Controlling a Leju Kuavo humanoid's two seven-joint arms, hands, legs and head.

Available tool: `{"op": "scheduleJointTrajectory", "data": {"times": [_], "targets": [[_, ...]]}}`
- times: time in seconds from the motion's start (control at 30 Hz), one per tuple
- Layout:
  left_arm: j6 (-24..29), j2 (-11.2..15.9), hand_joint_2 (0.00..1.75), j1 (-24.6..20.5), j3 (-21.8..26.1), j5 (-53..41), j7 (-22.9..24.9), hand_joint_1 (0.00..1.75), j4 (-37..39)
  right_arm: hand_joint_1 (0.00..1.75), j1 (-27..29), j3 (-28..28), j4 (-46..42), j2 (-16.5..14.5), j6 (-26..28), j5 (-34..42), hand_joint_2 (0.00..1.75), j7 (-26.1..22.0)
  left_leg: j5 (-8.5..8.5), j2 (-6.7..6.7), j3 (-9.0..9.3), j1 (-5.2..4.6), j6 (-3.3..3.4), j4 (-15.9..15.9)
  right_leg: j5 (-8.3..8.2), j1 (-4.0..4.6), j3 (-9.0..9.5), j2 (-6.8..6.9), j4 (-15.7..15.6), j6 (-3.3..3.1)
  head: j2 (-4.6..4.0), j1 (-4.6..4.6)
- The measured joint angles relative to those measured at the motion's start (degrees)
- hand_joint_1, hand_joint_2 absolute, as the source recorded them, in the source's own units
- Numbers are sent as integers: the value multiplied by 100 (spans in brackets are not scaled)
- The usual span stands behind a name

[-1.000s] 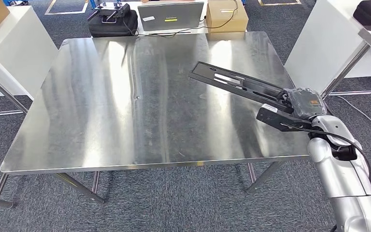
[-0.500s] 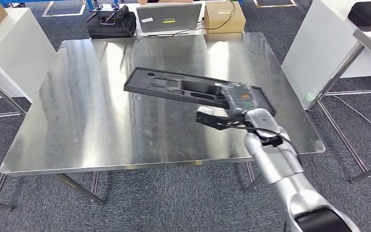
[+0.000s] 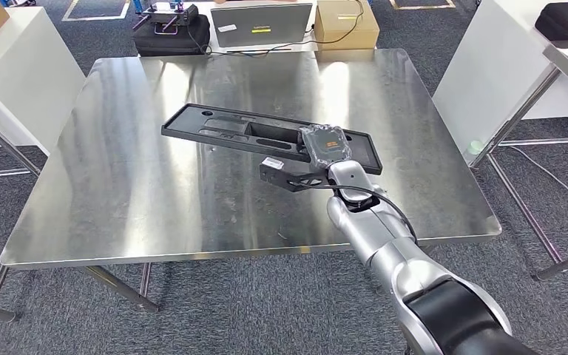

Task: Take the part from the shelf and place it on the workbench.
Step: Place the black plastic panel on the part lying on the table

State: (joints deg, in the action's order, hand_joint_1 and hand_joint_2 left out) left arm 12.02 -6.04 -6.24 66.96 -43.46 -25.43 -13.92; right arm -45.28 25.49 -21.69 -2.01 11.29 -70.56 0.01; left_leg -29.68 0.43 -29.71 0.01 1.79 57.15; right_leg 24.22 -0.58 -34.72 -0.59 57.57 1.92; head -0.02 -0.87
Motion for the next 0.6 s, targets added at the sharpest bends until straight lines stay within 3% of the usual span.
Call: {"op": "scheduleJointTrajectory", "data": {"times": [0.17,0.3,0.43,0.6], "targets": [[16,-40,175,26,38,-61,-437,0,0,175,-20,-176,138,-12,220,-27,175,133,0,-5,-1,-3,0,1,0,-1,0,3,-4,0,0,0],[-201,-51,175,46,50,-60,-515,0,-2,175,11,-578,196,115,441,10,175,174,-1,-8,-1,-4,1,1,0,-1,1,5,-6,0,0,0],[-206,-66,175,72,70,-62,-522,0,-6,0,204,-1006,205,311,602,16,0,166,-4,-12,-2,-5,4,1,0,-2,1,5,-8,1,0,0],[-216,-87,175,82,102,-51,-507,0,-20,0,517,-1428,204,503,698,9,0,130,-10,-13,-4,-5,4,1,1,-2,0,4,-9,1,0,0]]}}
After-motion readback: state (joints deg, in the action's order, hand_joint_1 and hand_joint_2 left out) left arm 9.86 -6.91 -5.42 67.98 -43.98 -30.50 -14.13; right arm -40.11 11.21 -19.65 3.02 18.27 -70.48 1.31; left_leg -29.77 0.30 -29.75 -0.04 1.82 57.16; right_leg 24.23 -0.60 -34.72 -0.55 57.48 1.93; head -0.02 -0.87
